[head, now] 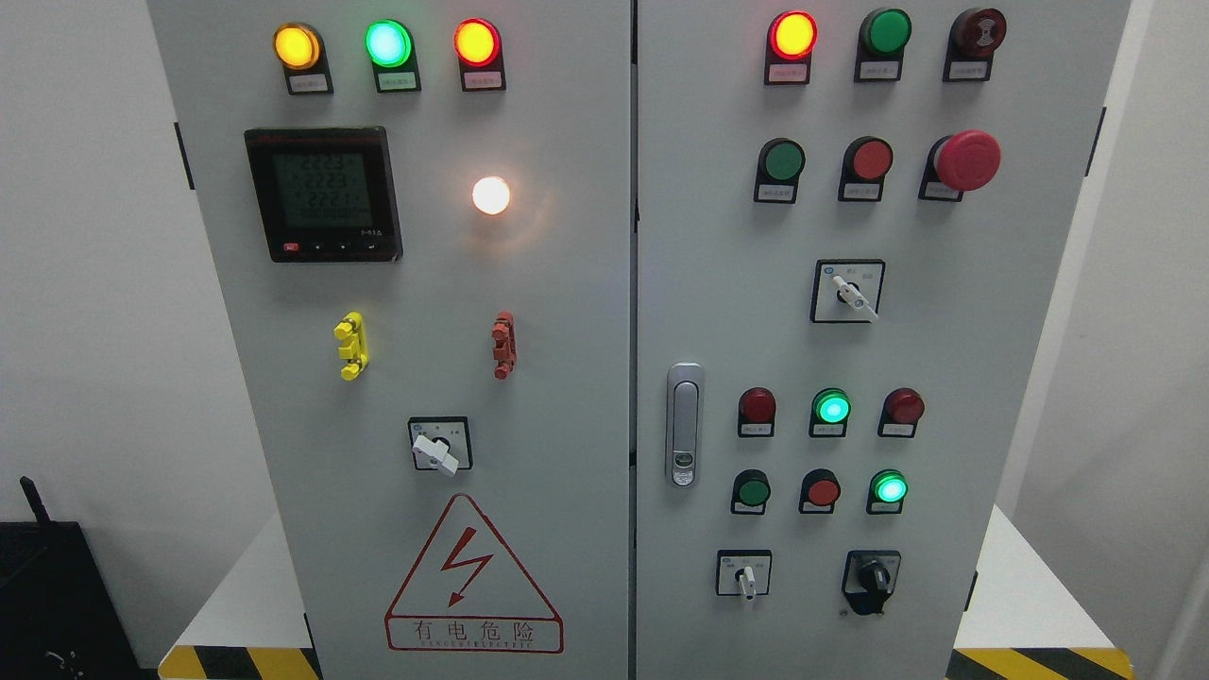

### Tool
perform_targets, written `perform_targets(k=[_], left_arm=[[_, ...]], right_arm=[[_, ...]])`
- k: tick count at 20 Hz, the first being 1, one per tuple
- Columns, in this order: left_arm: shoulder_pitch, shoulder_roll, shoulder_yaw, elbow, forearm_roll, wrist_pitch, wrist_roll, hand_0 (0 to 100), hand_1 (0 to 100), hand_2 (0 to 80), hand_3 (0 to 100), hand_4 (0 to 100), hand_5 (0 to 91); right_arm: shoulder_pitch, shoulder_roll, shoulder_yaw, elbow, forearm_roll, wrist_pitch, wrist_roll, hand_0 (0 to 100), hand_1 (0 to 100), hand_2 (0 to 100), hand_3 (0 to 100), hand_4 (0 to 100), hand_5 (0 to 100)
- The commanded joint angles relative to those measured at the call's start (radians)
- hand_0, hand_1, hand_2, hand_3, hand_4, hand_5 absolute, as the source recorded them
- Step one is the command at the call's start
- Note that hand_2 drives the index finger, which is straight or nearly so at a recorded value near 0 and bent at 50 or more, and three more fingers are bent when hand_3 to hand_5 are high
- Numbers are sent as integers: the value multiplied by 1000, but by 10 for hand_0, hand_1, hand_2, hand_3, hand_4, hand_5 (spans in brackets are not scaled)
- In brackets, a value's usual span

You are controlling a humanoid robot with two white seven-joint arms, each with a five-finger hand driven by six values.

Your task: Turn on light switch 1

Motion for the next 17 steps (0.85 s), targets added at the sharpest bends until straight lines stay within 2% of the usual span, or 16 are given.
perform_targets(k=[1, 9, 11, 17], left_arm=[[-44, -3, -71, 396, -2, 100, 60, 0, 0, 0, 0, 0, 0], [-47, -37, -70, 396, 22, 94, 127, 8, 0, 0, 0, 0, 0], [-47, -57, -71, 396, 45, 94, 127, 19, 0, 0, 0, 0, 0], [-47, -80, -83, 395, 45, 88, 127, 33, 0, 0, 0, 0, 0]], right_arm=[[1, 0, 0, 1, 0, 0, 0, 307, 0, 0, 0, 0, 0], [1, 0, 0, 1, 0, 0, 0, 307, 0, 0, 0, 0, 0], [1, 0, 0, 1, 0, 0, 0, 307, 0, 0, 0, 0, 0], [1, 0, 0, 1, 0, 0, 0, 306, 0, 0, 0, 0, 0]])
